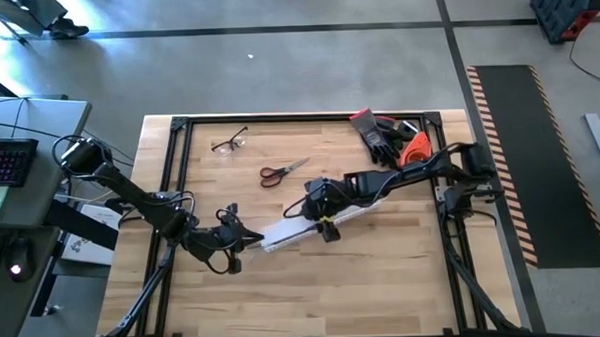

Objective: Ziptie cables
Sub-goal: Close the white cable duct lid

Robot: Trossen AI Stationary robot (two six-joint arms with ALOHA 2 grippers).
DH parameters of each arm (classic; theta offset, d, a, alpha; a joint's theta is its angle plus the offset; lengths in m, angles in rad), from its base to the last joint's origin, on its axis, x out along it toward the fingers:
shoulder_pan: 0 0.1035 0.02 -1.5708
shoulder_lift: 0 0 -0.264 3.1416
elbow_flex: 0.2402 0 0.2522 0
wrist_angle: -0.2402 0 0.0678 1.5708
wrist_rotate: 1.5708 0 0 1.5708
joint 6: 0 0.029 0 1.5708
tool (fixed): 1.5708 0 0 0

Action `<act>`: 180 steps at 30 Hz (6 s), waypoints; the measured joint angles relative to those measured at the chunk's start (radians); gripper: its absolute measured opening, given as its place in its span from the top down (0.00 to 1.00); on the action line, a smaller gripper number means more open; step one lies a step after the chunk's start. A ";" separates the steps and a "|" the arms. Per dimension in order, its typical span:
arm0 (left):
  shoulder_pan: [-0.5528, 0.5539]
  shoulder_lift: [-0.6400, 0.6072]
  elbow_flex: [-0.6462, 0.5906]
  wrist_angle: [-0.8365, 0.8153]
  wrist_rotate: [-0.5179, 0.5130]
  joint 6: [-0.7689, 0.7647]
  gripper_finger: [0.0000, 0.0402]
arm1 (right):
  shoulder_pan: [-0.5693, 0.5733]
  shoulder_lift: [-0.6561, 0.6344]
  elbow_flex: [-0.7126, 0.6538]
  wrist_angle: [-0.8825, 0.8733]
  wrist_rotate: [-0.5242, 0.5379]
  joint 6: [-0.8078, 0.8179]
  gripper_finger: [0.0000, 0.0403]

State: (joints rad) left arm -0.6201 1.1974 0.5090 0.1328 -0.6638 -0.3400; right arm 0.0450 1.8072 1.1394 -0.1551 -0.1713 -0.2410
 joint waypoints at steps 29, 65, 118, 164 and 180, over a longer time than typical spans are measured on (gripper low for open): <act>0.012 0.088 -0.043 0.130 -0.002 -0.033 1.00 | -0.017 0.042 -0.001 0.013 -0.057 0.048 0.46; 0.038 0.160 -0.043 0.186 0.027 -0.027 1.00 | -0.011 0.027 0.047 -0.096 -0.050 -0.030 0.46; 0.038 0.193 -0.043 0.226 0.033 -0.025 1.00 | -0.007 0.079 0.221 -0.332 -0.014 -0.064 0.46; 0.070 0.311 -0.042 0.237 0.073 -0.085 1.00 | -0.005 0.119 0.234 -0.342 -0.024 -0.048 0.49; 0.070 0.312 -0.042 0.230 0.079 -0.086 1.00 | -0.005 0.119 0.234 -0.311 0.042 -0.056 0.83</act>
State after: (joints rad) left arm -0.5503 1.5097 0.4667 0.3630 -0.5850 -0.4263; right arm 0.0404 1.9259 1.3735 -0.4660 -0.1295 -0.2968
